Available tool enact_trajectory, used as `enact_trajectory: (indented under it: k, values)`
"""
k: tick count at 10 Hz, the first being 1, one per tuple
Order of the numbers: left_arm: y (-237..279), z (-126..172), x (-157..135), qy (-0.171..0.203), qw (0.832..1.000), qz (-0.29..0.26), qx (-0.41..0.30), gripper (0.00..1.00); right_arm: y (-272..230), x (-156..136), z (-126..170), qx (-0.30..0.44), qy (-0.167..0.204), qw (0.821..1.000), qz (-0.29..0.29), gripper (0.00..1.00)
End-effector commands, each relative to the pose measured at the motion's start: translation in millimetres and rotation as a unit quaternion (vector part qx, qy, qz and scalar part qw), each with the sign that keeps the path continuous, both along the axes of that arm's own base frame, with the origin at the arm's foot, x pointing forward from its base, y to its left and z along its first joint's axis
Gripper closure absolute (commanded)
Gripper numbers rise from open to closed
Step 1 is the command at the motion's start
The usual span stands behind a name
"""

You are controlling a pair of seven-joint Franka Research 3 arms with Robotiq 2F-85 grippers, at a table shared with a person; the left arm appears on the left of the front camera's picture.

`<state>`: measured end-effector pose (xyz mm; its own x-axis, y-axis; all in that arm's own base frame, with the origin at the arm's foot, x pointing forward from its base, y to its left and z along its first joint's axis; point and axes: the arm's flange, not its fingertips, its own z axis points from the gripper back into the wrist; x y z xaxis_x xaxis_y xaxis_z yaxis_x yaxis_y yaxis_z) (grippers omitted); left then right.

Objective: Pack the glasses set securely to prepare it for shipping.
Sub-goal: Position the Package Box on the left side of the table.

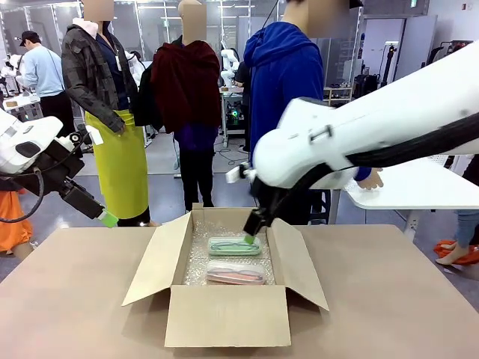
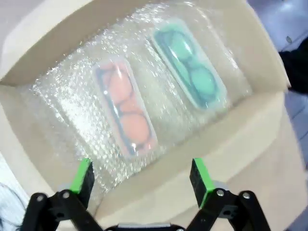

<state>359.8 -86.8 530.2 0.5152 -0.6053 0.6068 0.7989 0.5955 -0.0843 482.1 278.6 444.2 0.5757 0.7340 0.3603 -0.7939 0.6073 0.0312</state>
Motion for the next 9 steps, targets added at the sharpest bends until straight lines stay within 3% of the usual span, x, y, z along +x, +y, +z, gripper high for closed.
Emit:
enact_trajectory:
  k: [1, 4, 6, 8, 9]
  values:
    - [3, 1, 0, -0.001, 1.0, -0.011, -0.004, 0.0, -66, -54, -14, 0.058, -0.035, 0.992, -0.107, 0.0]
    - [3, 1, 0, -0.001, 1.0, -0.011, -0.004, 0.0, -136, -113, -15, 0.134, -0.061, 0.967, -0.209, 0.0]
    - [3, 1, 0, -0.001, 1.0, -0.011, -0.004, 0.0, -172, -140, -17, 0.172, -0.043, 0.954, -0.242, 0.0]
    - [3, 1, 0, -0.001, 1.0, -0.011, -0.004, 0.0, -184, -153, -17, 0.181, -0.059, 0.952, -0.239, 0.0]
    - [3, 1, 0, -0.001, 1.0, -0.011, -0.004, 0.0, -175, -156, -20, 0.175, -0.078, 0.96, -0.202, 0.0]
